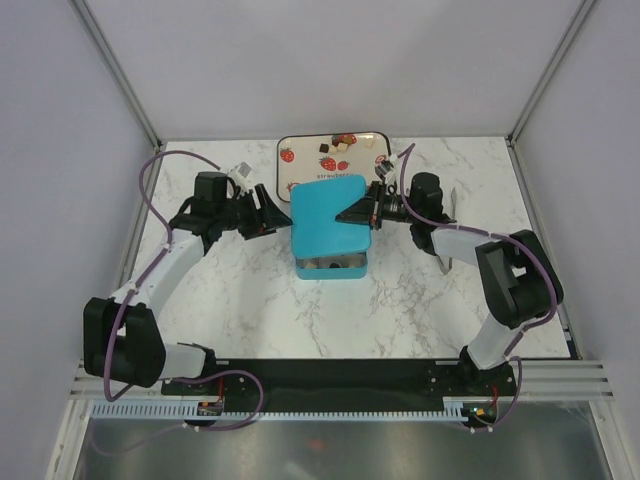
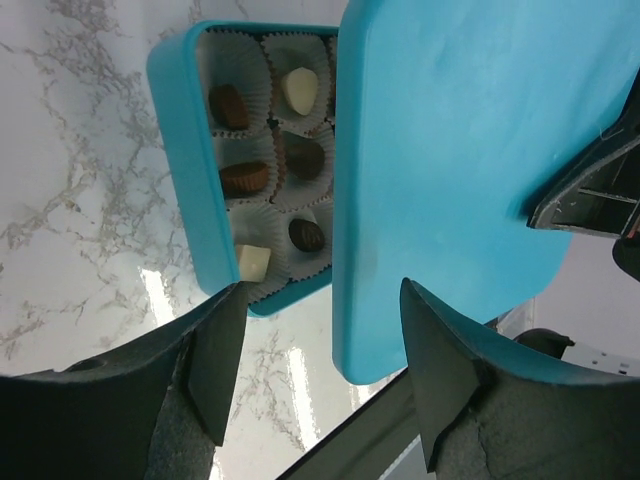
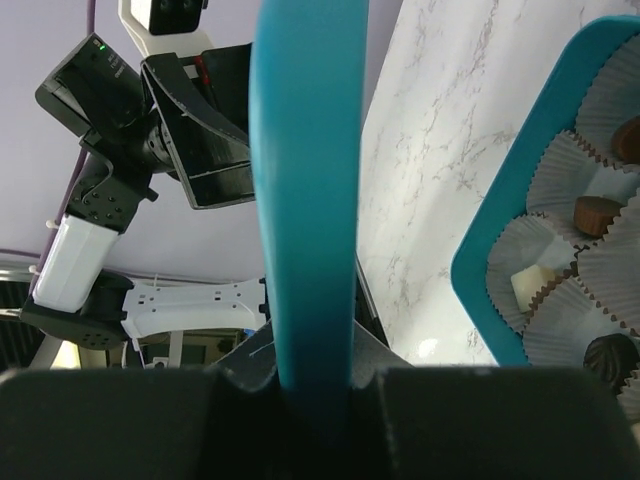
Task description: Pack the chocolate
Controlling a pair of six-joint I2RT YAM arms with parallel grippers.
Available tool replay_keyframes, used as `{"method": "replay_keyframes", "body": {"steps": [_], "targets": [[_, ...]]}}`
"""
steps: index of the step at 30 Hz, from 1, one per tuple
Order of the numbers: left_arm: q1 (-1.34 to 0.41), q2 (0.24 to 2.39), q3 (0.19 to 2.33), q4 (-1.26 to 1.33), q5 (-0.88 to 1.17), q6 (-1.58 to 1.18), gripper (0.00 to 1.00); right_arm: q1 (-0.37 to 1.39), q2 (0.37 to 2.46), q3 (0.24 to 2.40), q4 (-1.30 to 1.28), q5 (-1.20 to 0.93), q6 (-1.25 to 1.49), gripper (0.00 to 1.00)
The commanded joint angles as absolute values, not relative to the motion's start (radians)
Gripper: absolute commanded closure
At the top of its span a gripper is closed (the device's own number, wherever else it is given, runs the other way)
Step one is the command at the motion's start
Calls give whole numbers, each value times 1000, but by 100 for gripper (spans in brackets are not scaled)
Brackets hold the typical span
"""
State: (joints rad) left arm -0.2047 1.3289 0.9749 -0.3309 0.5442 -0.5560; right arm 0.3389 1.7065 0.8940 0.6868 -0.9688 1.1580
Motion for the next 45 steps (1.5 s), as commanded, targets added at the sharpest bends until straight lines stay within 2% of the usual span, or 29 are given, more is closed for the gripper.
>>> {"method": "replay_keyframes", "body": {"steps": [1, 14, 24, 31, 45], "targets": [[-203, 1371, 992, -285, 509, -554, 31, 341, 1744, 897, 810, -974, 1166, 96], [-212, 1488, 969, -244, 574, -612, 34, 342, 1839, 864, 810, -962, 1112, 95], [-227, 1537, 973, -235, 538, -624, 44, 341, 1920, 874, 937, -963, 1204, 95], [-230, 1555, 963, -235, 529, -623, 46, 345, 1970, 861, 1060, -963, 1288, 95], [-247, 1605, 973, -235, 535, -632, 54, 351, 2005, 833, 1083, -946, 1310, 94]]}}
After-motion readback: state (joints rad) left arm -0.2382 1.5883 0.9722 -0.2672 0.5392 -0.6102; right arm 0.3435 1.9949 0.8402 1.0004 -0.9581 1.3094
